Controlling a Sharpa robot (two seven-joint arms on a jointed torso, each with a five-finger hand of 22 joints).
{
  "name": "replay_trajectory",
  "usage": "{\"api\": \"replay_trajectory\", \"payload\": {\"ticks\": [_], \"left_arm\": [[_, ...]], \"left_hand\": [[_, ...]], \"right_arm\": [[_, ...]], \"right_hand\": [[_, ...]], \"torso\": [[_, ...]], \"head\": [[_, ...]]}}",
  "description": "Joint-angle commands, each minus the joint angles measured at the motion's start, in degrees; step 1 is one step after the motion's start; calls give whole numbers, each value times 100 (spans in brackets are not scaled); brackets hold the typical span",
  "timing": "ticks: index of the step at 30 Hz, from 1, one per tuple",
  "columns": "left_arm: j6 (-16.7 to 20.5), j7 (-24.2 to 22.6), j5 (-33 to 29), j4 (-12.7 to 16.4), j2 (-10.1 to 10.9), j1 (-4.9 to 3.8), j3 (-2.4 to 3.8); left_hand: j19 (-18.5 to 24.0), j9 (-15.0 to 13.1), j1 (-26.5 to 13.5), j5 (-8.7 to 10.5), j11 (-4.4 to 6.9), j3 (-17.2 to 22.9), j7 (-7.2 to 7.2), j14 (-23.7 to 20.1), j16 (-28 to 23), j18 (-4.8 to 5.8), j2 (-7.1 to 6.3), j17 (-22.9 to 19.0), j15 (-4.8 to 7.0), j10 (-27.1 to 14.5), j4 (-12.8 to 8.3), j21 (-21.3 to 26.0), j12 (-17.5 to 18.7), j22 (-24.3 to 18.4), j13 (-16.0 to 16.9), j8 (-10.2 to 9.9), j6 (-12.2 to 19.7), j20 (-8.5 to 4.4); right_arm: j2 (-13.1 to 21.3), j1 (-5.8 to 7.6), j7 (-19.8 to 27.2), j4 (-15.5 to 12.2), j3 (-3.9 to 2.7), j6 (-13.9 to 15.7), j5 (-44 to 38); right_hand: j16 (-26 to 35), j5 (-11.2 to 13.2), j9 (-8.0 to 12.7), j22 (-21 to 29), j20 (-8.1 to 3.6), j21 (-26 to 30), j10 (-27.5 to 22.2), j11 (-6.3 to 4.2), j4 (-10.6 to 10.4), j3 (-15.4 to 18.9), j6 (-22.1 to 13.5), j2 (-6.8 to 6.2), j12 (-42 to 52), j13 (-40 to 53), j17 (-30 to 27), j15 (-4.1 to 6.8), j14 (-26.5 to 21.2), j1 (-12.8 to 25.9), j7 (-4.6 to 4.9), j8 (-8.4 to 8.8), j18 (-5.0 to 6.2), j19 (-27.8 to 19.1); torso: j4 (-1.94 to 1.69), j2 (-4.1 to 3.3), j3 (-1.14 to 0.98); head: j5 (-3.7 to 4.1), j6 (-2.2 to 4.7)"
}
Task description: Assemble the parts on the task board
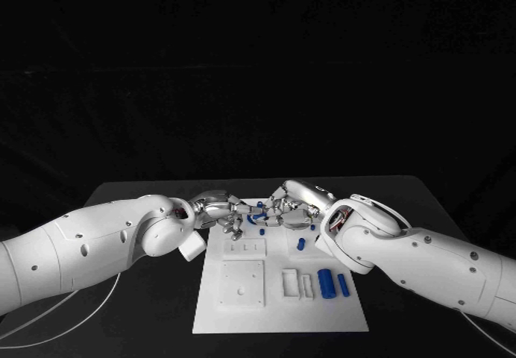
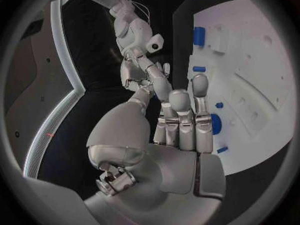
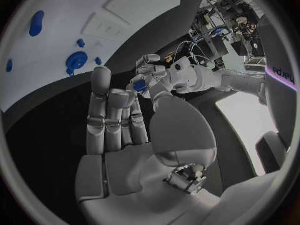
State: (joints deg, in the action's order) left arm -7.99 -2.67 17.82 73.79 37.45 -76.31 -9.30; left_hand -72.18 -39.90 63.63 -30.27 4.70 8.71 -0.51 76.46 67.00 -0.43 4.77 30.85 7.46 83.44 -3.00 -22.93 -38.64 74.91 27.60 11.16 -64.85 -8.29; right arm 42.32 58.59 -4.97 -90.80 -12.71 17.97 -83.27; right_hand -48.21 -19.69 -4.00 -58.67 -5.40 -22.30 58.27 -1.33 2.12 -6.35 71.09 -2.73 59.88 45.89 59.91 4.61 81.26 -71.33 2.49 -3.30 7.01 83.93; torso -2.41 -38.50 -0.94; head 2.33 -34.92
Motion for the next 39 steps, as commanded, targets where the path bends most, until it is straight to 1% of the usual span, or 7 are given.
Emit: {"api": "replay_trajectory", "payload": {"ticks": [1, 9, 18, 25, 30, 34, 39], "left_arm": [[74, 48, -118, 7, -8, 1, 5], [117, 142, -20, 4, -6, 4, 1], [529, 403, 570, 26, -6, 5, -1], [1108, 1029, 1154, 26, -74, 2, -2], [1553, 1680, 1446, -13, -197, -1, -19], [1845, 2106, 1957, -11, -310, -7, -64], [2052, 2550, 2827, 92, -459, -45, -250]], "left_hand": [[13, -571, -39, -30, -1, 856, 73, 39, 21, -12, -7, 11, 2, 40, -903, -22, 20, 118, 6, 6, -127, -19], [12, -574, -51, -54, 5, 863, 75, 53, 24, -17, -10, 27, 9, 60, -948, -44, 28, 117, 10, -10, -153, -24], [5, -552, -59, -168, 19, 845, 92, 65, 27, -13, -77, 43, 21, 85, -994, -65, 41, 116, 12, -16, -223, -37], [-36, -510, -98, -426, 49, 884, 116, 144, -7, -13, -172, 44, 47, 176, -1025, -98, 110, 111, -16, -50, -333, -64], [-57, -472, -125, -528, 60, 908, 127, 207, -54, -31, -213, 42, 46, 243, -1052, -104, 176, 109, -39, -89, -408, -53], [-87, -460, -140, -566, 74, 900, 142, 255, -67, -39, -239, 46, 51, 280, -1052, -112, 167, 108, -35, -97, -455, -57], [-129, -441, -165, -727, 87, 930, 156, 332, -131, -56, -286, 43, 56, 305, -1069, -114, 161, 105, -69, -106, -515, -57]], "right_arm": [[19, -7, -22, 7, 3, -55, -68], [86, -8, -27, 65, 3, 44, -56], [290, -8, 320, 319, -35, 264, 894], [360, -3, 546, 685, -317, 312, 1192], [312, 105, 619, 1056, -431, 458, 1368], [264, 255, 620, 1331, -463, 521, 1505], [177, 498, 619, 1668, -477, 547, 1617]], "right_hand": [[32, 8, -3, 5, -43, -24, 33, -12, -31, -6, 33, -63, -20, 4, 0, 16, 12, 15, 3, -35, 10, 224], [141, 1, 10, 46, -24, 8, -17, 22, -87, 26, -77, -150, -73, -14, -47, -8, -30, 40, 49, -29, 13, 208], [351, -403, 27, 230, 148, 307, -185, 240, -404, 807, -1060, -305, -205, -327, -197, -175, -236, -104, 362, -34, 112, 163], [347, -482, 30, 246, 156, 391, -219, 247, -390, 919, -1076, -243, -180, -462, -235, -182, -273, -193, 371, -31, 110, 175], [351, -514, 32, 242, 158, 402, -224, 245, -379, 903, -1085, -223, -178, -487, -244, -184, -282, -207, 374, -28, 107, 169], [358, -530, 31, 242, 174, 444, -247, 258, -365, 862, -1145, -215, -169, -531, -266, -199, -308, -212, 390, -32, 109, 150], [586, -535, 32, 514, 190, 776, -177, 257, -383, 829, -1144, -217, -431, -947, -539, -209, -404, -214, 393, -30, 54, 113]], "torso": [[-9, 1, -1], [-10, 5, 1], [-13, 14, 6], [-10, 26, -6], [-4, 59, -7], [-11, 74, -13], [-14, 86, -20]], "head": [[15, -7], [16, -15], [44, -34], [35, -63], [35, -94], [4, -137], [-8, -191]]}}
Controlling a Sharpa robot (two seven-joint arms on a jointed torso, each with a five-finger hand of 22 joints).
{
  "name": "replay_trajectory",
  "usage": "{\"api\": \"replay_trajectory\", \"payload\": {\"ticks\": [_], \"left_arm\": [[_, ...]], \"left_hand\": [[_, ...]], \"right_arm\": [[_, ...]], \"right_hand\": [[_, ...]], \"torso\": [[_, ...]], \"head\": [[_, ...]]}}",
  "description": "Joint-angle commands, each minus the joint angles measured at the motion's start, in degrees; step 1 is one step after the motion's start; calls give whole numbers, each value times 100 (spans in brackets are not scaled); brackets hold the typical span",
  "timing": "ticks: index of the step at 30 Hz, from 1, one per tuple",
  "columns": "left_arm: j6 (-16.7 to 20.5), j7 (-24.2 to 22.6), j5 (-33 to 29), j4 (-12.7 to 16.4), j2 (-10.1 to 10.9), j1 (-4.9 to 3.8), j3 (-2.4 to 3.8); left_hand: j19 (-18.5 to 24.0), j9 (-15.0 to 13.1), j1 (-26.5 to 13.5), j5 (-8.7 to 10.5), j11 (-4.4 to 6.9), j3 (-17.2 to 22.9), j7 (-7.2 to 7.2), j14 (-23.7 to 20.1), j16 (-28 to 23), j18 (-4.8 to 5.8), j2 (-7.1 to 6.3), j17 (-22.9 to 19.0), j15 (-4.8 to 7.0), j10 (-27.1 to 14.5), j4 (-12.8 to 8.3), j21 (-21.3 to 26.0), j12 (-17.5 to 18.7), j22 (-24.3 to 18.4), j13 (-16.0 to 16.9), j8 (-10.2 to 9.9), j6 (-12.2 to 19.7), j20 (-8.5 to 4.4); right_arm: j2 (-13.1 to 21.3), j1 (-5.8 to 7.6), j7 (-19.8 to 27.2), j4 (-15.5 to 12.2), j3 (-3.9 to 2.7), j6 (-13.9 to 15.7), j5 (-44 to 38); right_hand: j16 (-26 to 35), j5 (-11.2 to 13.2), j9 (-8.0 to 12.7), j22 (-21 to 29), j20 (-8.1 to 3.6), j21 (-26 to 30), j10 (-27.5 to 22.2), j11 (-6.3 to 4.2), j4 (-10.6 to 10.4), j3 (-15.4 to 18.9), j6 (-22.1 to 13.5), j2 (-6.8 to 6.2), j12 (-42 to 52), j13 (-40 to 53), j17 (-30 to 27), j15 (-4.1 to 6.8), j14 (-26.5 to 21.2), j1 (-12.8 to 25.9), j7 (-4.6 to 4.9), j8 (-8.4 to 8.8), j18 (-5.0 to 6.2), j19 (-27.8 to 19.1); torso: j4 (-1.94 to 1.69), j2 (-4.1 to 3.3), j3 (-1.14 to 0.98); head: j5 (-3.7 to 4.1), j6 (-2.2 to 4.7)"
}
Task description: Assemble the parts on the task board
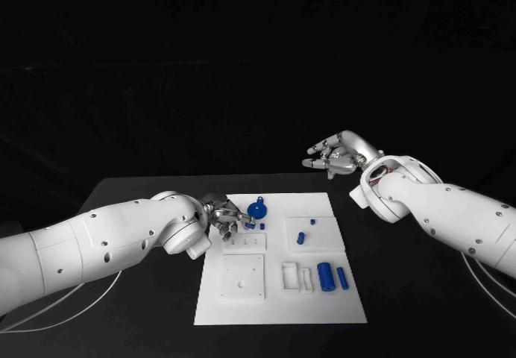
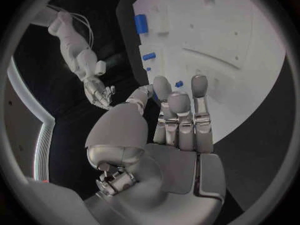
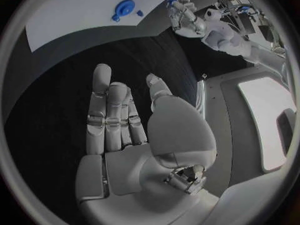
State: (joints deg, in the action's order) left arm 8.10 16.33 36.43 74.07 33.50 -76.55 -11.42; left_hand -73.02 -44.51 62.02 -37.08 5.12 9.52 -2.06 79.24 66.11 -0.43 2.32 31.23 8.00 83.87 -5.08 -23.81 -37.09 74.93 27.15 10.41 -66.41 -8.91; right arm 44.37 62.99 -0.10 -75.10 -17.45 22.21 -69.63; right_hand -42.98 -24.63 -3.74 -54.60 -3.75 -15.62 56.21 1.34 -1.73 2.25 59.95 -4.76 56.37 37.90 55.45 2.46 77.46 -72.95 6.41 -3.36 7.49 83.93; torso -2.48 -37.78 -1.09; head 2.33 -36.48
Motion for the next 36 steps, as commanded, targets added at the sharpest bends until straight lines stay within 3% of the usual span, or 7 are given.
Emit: {"api": "replay_trajectory", "payload": {"ticks": [1, 7, 10, 17, 20, 24, 36], "left_arm": [[473, 718, 1104, 88, -92, -29, -77], [561, 948, 1581, 155, -225, -50, -201], [603, 1019, 1751, 139, -276, -51, -225], [664, 1089, 1940, 56, -367, -12, -242], [692, 1093, 1975, 36, -395, 6, -243], [693, 1080, 2013, -1, -448, 34, -244], [686, 1106, 2077, -104, -562, 133, -243]], "left_hand": [[-53, 26, -7, -64, 47, 852, 313, 66, -50, -61, -49, 10, 3, 263, -862, -28, -6, 104, -28, -33, -370, 6], [-65, 53, -20, -74, 41, 852, 319, 85, -84, -73, -69, 18, -3, 265, -849, -21, -23, 103, -53, -47, -396, 19], [-73, 87, -12, -66, 38, 853, 317, 104, -105, -86, -79, 30, -9, 267, -839, -13, -38, 104, -76, -64, -412, 31], [-99, 234, -5, -54, 45, 824, 339, 141, -104, -95, -117, 88, -11, 270, -795, -16, -122, 106, -116, -33, -488, 44], [-105, 302, 3, -51, 46, 824, 343, 145, -107, -97, -129, 106, -8, 272, -787, -18, -154, 107, -127, 13, -491, 45], [-122, 329, -4, -43, 58, 809, 364, 172, -89, -105, -144, 134, -7, 278, -765, -29, -207, 107, -138, 117, -509, 51], [-160, 341, -7, -22, 75, 796, 399, 214, -74, -116, -176, 201, 2, 279, -712, -39, -325, 109, -183, 394, -464, 58]], "right_arm": [[-44, 93, 137, 151, -4, 131, 290], [-159, 247, 137, 427, -7, 121, 500], [-202, 285, 141, 519, -8, 100, 589], [-256, 326, 167, 622, -8, 78, 723], [-265, 332, 175, 635, -8, 75, 742], [-273, 336, 186, 645, -8, 74, 762], [-271, 340, 194, 608, -9, 102, 772]], "right_hand": [[77, -45, 6, 167, 24, 170, 31, -8, -1, -35, -30, -14, -101, -222, -134, 4, -45, -55, 0, -24, -6, 123], [542, -65, 19, 1008, 120, 913, 379, 48, -59, -173, -315, -36, -1309, -1404, -865, -93, -372, -112, 73, -20, -85, 40], [725, -71, 18, 1424, 157, 1172, 546, 87, -100, -212, -248, -49, -2029, -1949, -1225, -130, -459, -114, 73, -20, -113, 58], [656, -97, 17, 2170, 219, 1153, 1186, 216, -192, -294, -220, -76, -4008, -3409, -1611, -203, -507, -96, 114, -20, -68, 138], [654, -97, 17, 2179, 219, 1152, 1191, 216, -193, -294, -220, -76, -4017, -3409, -1614, -203, -507, -97, 114, -20, -68, 140], [524, -102, 15, 2623, 207, 1052, 1366, 217, -219, -275, -217, -88, -4359, -3400, -1769, -198, -545, -107, 112, -23, -83, 194], [512, -152, 15, 2662, 209, 1034, 1354, 219, -212, -278, -216, -97, -4357, -3403, -1779, -200, -553, -116, 113, -22, -83, 187]], "torso": [[-11, 15, -3], [-5, 17, -15], [-12, 16, 0], [-15, 12, -1], [-9, 6, 1], [-4, 6, 2], [-7, 14, -5]], "head": [[-6, -39], [-44, -60], [-57, -86], [-64, -114], [-68, -118], [-79, -133], [-53, -173]]}}
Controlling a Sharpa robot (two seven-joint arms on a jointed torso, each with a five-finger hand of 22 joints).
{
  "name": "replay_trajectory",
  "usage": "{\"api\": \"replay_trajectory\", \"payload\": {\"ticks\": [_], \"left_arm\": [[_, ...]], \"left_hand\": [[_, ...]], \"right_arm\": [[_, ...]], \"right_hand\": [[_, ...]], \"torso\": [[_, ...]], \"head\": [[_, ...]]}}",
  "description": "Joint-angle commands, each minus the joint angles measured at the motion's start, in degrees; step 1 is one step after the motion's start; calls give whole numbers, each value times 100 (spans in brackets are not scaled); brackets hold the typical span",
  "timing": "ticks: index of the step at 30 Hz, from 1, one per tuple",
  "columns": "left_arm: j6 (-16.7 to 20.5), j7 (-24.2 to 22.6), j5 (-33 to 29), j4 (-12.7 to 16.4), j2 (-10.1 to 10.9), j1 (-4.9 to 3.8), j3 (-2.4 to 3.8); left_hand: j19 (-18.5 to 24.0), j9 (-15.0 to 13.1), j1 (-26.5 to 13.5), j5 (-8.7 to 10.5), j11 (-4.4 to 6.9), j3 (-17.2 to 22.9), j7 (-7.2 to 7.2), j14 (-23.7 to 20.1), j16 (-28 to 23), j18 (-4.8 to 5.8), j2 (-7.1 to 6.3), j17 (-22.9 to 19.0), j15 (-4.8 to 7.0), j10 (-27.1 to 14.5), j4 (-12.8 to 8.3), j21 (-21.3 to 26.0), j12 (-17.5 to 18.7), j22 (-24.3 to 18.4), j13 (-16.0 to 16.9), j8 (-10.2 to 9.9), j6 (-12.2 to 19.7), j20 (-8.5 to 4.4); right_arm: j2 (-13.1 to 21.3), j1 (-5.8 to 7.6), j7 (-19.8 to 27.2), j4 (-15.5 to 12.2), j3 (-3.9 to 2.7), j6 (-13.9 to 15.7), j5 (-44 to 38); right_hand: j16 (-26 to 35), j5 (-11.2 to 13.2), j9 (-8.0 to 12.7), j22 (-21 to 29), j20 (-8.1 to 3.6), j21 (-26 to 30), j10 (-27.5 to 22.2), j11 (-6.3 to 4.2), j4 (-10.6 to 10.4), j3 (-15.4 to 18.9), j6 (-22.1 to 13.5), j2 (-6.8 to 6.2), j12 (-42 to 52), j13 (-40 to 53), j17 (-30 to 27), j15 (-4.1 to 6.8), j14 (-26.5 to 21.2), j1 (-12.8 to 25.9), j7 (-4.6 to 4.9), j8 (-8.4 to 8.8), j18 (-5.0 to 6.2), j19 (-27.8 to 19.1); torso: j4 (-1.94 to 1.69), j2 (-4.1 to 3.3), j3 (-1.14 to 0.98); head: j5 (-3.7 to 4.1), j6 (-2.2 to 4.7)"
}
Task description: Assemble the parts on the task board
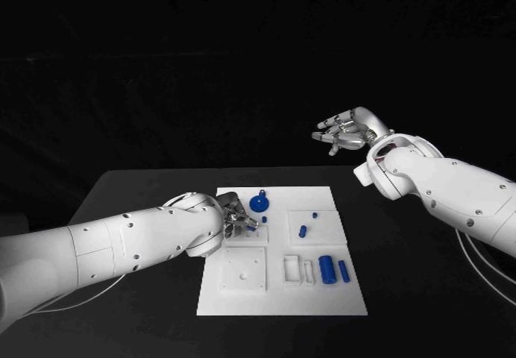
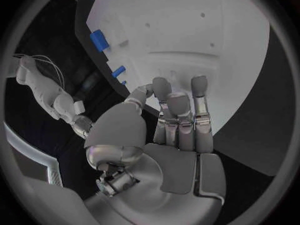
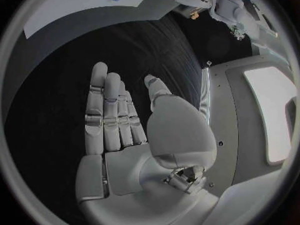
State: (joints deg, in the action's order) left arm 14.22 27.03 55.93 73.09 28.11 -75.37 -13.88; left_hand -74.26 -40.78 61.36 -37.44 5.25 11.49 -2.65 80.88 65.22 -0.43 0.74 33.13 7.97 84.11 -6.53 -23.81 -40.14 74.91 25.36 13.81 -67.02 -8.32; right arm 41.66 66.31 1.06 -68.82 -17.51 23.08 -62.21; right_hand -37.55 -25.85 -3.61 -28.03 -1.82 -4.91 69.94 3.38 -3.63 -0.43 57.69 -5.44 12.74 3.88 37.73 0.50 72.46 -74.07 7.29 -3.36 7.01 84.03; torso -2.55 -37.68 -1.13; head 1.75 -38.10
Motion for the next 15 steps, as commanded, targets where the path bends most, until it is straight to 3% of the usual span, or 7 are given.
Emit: {"api": "replay_trajectory", "payload": {"ticks": [1, 5, 9, 15], "left_arm": [[74, 43, 150, -11, -27, 22, 3], [16, 70, 207, -27, -41, 41, 3], [-42, 95, 257, -39, -58, 64, 3], [-87, 122, 285, -61, -63, 86, 3]], "left_hand": [[-36, -33, 59, 14, 62, 597, 459, 50, 16, -116, -20, 13, 5, 256, -567, -39, -21, 111, -5, 57, -402, 0], [-42, -58, 61, 38, 71, 591, 474, 65, 127, -134, -33, 151, 6, 253, -538, -76, -105, 116, 13, 162, -391, 18], [-36, -76, 66, 57, 77, 589, 483, 64, 154, -136, -36, 183, 5, 251, -527, -93, -122, 113, 13, 223, -384, 20], [-19, -93, 70, 80, 54, 583, 490, 62, 145, -151, -44, 159, -17, 253, -508, -105, -139, 111, 9, 316, -374, 51]], "right_arm": [[1, 7, 77, -23, -3, 17, 31], [5, 7, 69, -35, -3, 8, 32], [12, 7, 41, -60, -3, -25, 39], [17, 7, 16, -112, -3, -68, 40]], "right_hand": [[-34, -39, 2, 12, 16, -41, -21, 15, -21, -13, 12, -29, 8, -1, -8, -4, -53, -6, 26, -22, -35, 179], [-39, -70, 2, 23, 15, -49, -24, 16, -19, -19, 18, -30, 9, -1, -10, -3, -54, -11, 26, -23, -34, 179], [-43, -96, 2, 36, 15, -55, -37, 18, -17, -28, 12, -29, 3, -3, -14, -4, -56, -11, 27, -22, -34, 175], [-45, -95, 2, 52, 14, -66, -42, 17, 22, -47, 15, -39, 3, -2, -20, -3, -61, -56, 27, -23, -32, 173]], "torso": [[0, 4, -1], [-1, 5, 0], [-5, 4, 3], [-5, 4, 5]], "head": [[5, -13], [5, -22], [-46, -21], [-23, -21]]}}
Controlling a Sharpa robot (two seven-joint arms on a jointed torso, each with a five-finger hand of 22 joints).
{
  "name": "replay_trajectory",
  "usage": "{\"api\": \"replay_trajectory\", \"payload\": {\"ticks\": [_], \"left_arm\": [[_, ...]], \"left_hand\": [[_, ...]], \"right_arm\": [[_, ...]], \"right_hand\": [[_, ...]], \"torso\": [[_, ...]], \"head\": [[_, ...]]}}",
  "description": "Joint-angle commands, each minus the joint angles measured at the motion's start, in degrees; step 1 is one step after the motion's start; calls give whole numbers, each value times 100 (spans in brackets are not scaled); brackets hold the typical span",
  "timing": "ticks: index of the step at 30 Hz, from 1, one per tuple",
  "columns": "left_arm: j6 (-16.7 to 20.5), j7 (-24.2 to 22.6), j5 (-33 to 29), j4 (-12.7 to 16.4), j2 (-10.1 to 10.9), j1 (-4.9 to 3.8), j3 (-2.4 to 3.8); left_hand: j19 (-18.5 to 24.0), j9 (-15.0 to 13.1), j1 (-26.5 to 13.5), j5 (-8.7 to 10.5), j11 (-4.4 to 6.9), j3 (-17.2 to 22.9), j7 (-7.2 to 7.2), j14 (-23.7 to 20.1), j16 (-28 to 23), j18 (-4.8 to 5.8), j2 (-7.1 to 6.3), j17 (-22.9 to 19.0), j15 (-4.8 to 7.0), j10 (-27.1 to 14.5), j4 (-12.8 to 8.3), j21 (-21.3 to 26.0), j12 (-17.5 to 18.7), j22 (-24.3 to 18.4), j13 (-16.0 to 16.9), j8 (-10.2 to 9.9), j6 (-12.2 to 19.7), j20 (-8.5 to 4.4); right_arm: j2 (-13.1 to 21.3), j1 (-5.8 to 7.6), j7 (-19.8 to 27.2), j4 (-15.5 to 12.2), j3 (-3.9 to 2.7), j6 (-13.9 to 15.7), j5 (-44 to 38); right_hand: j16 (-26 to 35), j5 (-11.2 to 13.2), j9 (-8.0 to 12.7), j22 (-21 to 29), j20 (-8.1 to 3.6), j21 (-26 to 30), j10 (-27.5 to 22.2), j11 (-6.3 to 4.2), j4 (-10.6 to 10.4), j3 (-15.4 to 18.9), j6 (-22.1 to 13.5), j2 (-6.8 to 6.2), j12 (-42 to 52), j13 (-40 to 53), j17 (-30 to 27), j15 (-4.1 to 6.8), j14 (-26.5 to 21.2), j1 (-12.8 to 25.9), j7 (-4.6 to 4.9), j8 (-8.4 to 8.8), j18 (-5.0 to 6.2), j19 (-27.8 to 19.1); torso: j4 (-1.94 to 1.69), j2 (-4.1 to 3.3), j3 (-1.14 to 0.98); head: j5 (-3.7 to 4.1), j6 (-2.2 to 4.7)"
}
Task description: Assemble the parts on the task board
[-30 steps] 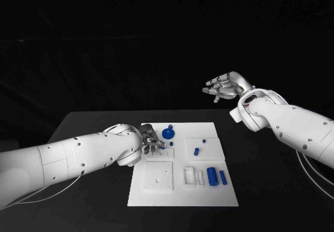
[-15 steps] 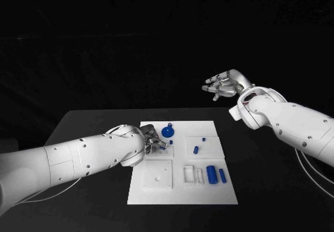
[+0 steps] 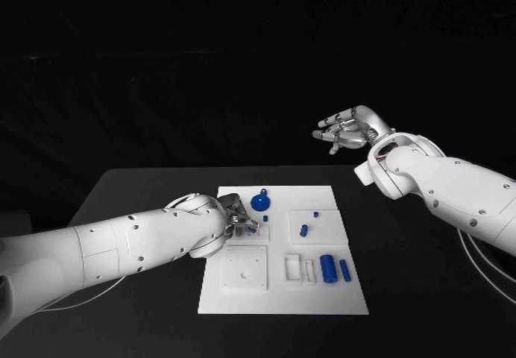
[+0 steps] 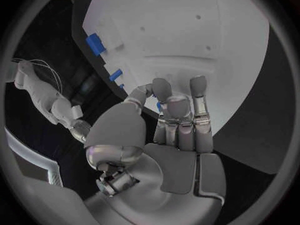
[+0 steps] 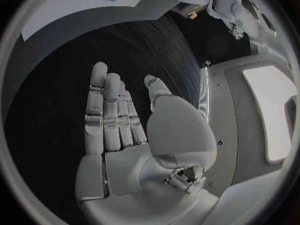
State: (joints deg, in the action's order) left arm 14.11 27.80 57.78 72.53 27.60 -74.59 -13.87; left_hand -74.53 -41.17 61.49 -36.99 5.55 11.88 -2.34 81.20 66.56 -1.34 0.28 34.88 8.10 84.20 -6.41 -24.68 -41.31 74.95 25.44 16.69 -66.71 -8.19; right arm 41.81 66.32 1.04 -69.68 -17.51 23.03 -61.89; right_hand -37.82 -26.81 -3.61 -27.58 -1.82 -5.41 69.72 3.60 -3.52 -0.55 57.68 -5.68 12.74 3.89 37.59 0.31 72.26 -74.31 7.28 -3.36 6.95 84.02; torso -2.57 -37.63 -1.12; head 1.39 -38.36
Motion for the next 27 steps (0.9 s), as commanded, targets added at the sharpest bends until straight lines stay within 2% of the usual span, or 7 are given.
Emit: {"api": "replay_trajectory", "payload": {"ticks": [1, 8, 10, 17, 27], "left_arm": [[-89, 55, 102, -6, -13, 10, 3], [-191, 95, 111, -18, -30, 16, 3], [-201, 108, 123, -24, -35, 18, 3], [-275, 143, 190, -65, -62, 35, 3], [-343, 196, 287, -122, -86, 50, 4]], "left_hand": [[10, -52, 57, 36, 23, 545, 459, 31, 11, -61, 2, -17, -32, 244, -520, -18, -22, 107, 1, 29, -406, 40], [28, -21, 64, 88, 9, 540, 456, 33, 18, -67, 4, -21, -57, 244, -521, -17, -25, 107, -10, 40, -418, 74], [42, 34, 73, 98, 7, 517, 455, 30, 29, -110, 7, -27, -64, 239, -524, -27, -42, 111, -20, 35, -434, 114], [31, 44, 76, 101, 9, 520, 455, 34, 53, -123, 14, -3, -59, 243, -527, -49, -43, 112, -24, 46, -427, 117], [24, 53, 74, 123, 12, 523, 455, 26, 96, -137, 25, 41, -50, 241, -522, -99, -61, 113, 8, 57, -411, 112]], "right_arm": [[1, 6, 16, -28, -3, -69, 8], [-3, 6, -36, -13, -3, -167, 26], [-6, 6, -45, -4, -3, -186, 31], [-19, 6, -51, 16, -3, -213, 37], [-25, 6, -48, 59, -3, -221, 38]], "right_hand": [[-20, 5, 3, 9, 14, -18, -19, -4, 19, -37, 15, -16, 2, -3, -6, 17, -41, -38, 30, -23, -26, 172], [-23, 24, 3, 27, 13, -31, 8, -12, 32, -31, 10, -3, 22, 3, -13, 19, -44, -5, 27, -22, -29, 167], [-23, 24, 3, 27, 13, -31, 8, -12, 32, -31, 10, -3, 22, 3, -13, 19, -44, -5, 27, -22, -29, 167], [-25, 22, 3, 55, 13, -38, -21, -7, 55, -21, 23, 8, 36, 1, -21, 17, -52, 3, 27, -22, -33, 159], [-25, 22, 3, 55, 13, -38, -21, -7, 55, -21, 23, 8, 36, 1, -21, 17, -52, 3, 27, -22, -33, 159]], "torso": [[-4, 0, 5], [-1, -1, 7], [0, -2, 7], [0, -2, 4], [-1, 3, 6]], "head": [[18, 7], [-3, -4], [-9, -7], [-29, -20], [-18, -32]]}}
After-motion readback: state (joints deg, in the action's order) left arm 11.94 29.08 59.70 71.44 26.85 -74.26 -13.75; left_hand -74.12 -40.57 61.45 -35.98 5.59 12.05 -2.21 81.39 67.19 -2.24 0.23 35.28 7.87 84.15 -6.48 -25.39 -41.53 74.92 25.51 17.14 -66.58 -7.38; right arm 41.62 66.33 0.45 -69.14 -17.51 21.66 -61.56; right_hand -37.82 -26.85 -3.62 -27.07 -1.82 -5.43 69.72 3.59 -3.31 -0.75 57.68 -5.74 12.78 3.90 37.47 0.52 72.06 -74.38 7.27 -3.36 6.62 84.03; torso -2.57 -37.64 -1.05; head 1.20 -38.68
